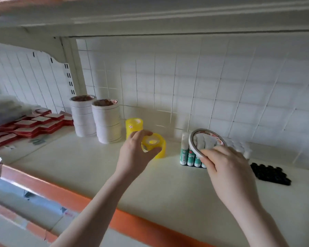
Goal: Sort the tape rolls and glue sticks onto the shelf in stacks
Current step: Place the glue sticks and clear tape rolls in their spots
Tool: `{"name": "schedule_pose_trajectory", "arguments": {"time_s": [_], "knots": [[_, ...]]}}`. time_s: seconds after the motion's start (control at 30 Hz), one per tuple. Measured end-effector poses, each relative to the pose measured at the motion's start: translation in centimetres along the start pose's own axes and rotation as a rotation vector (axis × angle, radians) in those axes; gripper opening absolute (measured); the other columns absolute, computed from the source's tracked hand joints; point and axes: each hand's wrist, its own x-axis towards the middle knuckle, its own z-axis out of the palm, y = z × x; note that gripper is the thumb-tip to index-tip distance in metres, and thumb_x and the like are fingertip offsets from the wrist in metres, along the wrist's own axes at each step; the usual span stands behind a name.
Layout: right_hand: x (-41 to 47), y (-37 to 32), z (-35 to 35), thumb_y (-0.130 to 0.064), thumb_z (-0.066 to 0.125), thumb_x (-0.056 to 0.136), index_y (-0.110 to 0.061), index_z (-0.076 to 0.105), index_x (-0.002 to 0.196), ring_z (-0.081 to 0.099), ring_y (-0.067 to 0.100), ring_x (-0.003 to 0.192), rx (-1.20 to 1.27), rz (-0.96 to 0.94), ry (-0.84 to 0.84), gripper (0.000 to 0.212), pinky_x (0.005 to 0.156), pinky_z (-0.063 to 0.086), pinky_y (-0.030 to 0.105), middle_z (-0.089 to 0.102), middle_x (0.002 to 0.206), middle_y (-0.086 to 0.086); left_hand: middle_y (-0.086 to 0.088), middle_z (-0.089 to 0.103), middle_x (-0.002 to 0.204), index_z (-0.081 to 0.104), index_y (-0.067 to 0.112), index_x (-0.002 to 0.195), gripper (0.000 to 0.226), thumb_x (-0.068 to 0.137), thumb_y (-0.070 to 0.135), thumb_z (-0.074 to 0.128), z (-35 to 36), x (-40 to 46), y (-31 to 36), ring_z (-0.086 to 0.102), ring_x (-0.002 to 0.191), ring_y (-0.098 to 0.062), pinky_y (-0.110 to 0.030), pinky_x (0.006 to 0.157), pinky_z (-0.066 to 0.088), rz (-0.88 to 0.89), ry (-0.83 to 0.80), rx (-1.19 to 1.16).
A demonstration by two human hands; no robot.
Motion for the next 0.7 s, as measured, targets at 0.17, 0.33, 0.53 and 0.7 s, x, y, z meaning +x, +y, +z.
{"name": "schedule_pose_trajectory", "arguments": {"time_s": [0.17,0.33,0.53,0.7], "knots": [[1.1,-2.1,1.1,-0.003,0.076,0.072,-0.010,0.065,0.068,0.057,0.032,0.057,-0.074,0.062,0.015,0.014,0.053,0.046,0.035,0.057,0.062,0.005,0.005,0.055,0.108,0.061,0.020,0.110,0.045,0.070,0.029,0.079,1.7,2.3,-2.5,0.051,0.079,-0.013,-0.017,0.065,0.033,0.029,-0.059,-0.051],[1.8,-2.5,2.1,-0.012,0.062,0.075,-0.011,0.065,0.068,0.057,0.031,0.057,-0.132,0.058,0.026,0.008,0.051,0.045,0.035,0.057,0.063,0.004,0.006,0.053,0.106,0.060,0.018,0.112,0.046,0.071,0.027,0.079,3.0,3.5,-3.3,0.047,0.075,-0.011,-0.014,0.063,0.028,0.003,-0.076,-0.100],[2.5,-2.4,3.3,-0.017,0.058,0.075,-0.011,0.068,0.074,0.059,0.032,0.062,-0.124,0.063,0.002,0.011,0.056,0.048,0.037,0.060,0.066,0.004,0.004,0.057,0.113,0.059,0.016,0.112,0.045,0.072,0.027,0.078,4.2,3.6,-3.9,0.046,0.078,-0.004,-0.010,0.066,0.029,-0.008,-0.111,-0.128],[2.7,-2.2,3.5,-0.017,0.058,0.075,-0.011,0.066,0.069,0.057,0.032,0.062,-0.116,0.063,0.003,0.011,0.056,0.046,0.037,0.058,0.064,0.004,0.005,0.055,0.114,0.057,0.018,0.115,0.048,0.073,0.028,0.078,4.4,3.8,-4.2,0.047,0.076,-0.007,-0.013,0.065,0.031,-0.039,-0.122,-0.118]]}}
